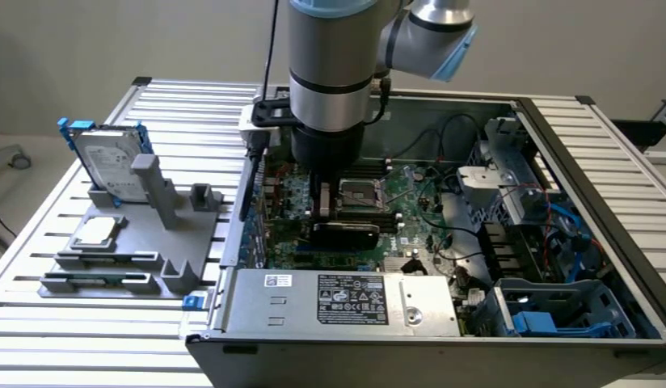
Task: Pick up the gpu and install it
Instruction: 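Press down on the gpu until it lock into place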
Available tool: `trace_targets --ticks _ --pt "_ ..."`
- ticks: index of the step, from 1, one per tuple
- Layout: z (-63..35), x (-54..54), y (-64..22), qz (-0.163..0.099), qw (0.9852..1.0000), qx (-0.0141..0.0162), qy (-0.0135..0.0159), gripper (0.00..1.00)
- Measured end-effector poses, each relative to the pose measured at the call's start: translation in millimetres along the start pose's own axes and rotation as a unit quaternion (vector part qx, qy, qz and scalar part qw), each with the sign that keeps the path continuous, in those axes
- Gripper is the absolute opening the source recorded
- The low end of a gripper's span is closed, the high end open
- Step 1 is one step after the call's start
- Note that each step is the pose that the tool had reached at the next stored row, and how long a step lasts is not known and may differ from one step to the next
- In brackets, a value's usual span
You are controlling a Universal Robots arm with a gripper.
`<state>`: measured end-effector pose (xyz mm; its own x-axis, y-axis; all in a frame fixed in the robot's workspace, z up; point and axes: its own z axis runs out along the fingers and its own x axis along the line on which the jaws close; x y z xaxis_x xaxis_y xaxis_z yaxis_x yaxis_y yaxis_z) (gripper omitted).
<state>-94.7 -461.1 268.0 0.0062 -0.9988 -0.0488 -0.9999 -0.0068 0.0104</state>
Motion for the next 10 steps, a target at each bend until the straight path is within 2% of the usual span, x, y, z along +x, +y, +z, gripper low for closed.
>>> trace_targets --ticks 7,10 --pt "2.0 0.1 0.1 0.0 1.0 -0.0005 -0.0001 0.11" --pt "-0.2 -0.1 0.1 0.0 1.0 -0.002 -0.0017 0.11"
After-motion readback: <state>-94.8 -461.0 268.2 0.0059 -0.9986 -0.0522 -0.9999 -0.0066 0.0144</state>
